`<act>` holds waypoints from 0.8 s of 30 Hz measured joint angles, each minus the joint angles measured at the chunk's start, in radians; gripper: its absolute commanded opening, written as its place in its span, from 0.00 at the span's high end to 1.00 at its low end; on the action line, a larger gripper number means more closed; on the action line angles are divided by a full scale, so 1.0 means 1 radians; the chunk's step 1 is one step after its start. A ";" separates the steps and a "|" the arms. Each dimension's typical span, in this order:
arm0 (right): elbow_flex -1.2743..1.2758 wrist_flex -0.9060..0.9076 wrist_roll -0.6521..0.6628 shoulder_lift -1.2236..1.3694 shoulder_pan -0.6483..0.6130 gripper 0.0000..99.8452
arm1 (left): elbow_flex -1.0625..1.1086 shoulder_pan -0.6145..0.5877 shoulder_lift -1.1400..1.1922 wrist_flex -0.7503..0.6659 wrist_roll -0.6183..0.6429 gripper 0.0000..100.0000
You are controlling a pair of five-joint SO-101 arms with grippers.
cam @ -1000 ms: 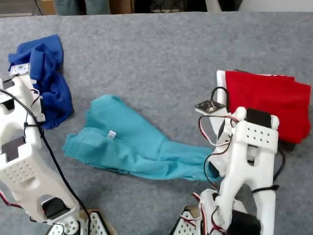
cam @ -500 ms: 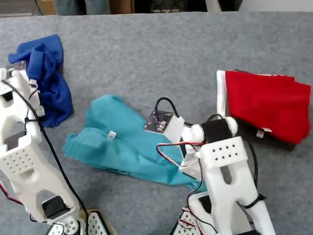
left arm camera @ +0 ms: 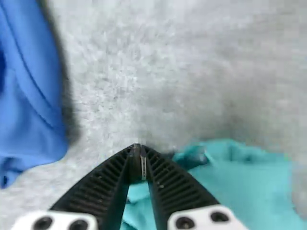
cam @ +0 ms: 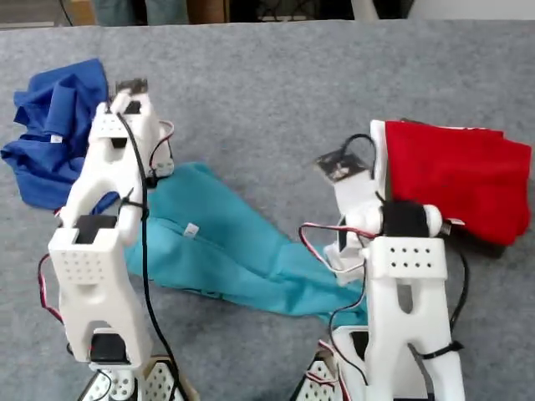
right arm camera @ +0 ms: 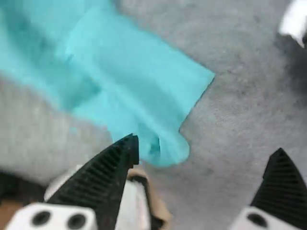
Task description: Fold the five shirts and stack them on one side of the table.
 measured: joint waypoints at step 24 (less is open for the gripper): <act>0.091 -0.407 -0.160 0.410 0.117 0.59 | 0.005 -0.068 0.038 -0.092 0.023 0.97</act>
